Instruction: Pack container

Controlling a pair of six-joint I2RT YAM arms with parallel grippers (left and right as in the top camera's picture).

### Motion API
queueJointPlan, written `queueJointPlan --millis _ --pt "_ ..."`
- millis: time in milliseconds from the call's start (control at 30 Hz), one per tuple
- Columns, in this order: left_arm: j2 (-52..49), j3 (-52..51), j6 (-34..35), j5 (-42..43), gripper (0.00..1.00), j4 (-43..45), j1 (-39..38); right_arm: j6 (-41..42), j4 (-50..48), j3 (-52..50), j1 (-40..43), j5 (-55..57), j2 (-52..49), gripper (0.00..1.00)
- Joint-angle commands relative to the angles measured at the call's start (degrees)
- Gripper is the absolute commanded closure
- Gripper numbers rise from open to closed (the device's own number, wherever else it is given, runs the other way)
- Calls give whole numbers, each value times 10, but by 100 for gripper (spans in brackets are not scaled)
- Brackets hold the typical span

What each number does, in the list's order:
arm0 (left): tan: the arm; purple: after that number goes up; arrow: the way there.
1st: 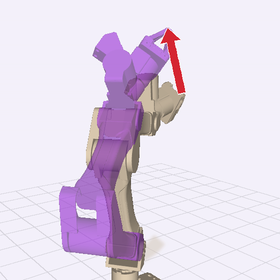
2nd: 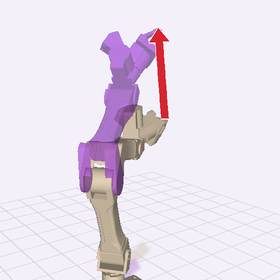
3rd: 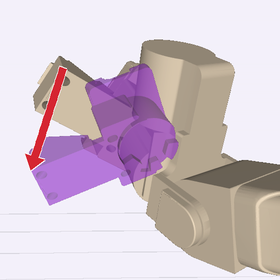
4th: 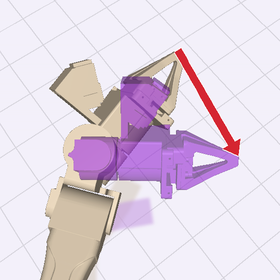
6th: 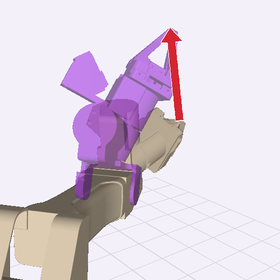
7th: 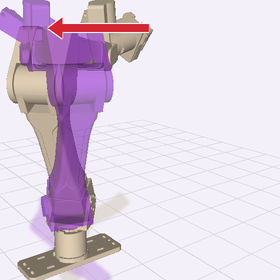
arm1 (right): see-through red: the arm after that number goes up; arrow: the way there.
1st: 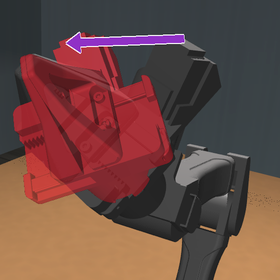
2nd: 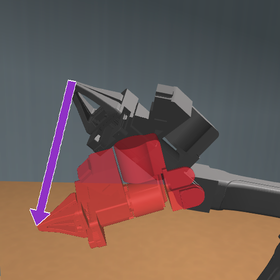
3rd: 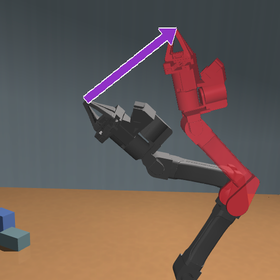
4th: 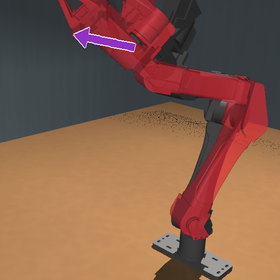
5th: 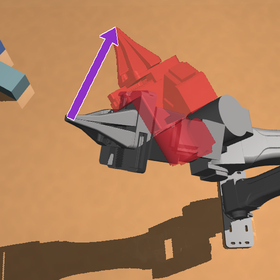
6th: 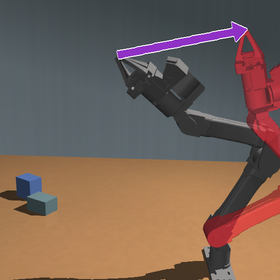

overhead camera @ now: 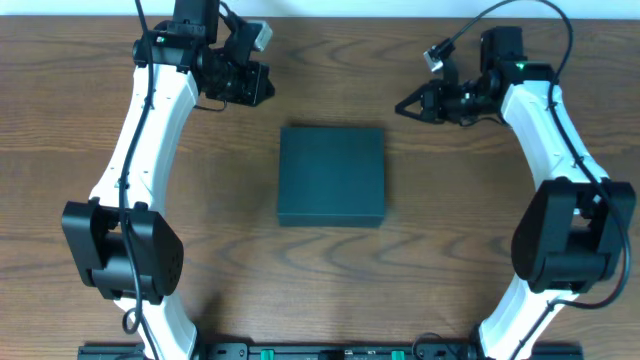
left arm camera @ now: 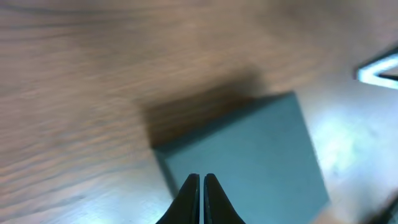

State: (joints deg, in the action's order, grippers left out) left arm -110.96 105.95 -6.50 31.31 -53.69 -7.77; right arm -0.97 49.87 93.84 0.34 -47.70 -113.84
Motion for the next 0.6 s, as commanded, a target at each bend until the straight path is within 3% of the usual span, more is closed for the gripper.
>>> queueJointPlan --millis 0,67,300,400,567 --pt "12 12 87 -70 94 19 -1 -24 -4 38 -3 106 11 99" --pt "16 12 136 -70 94 27 -1 -66 -3 57 -1 117 11 98" --pt "51 12 140 -100 94 -49 -3 -77 62 78 39 85 31 99" --pt "91 11 135 -163 94 -94 -20 -117 110 78 37 98 70 99" --pt "193 -40 114 -211 94 -136 -87 -113 174 64 -4 175 200 98"
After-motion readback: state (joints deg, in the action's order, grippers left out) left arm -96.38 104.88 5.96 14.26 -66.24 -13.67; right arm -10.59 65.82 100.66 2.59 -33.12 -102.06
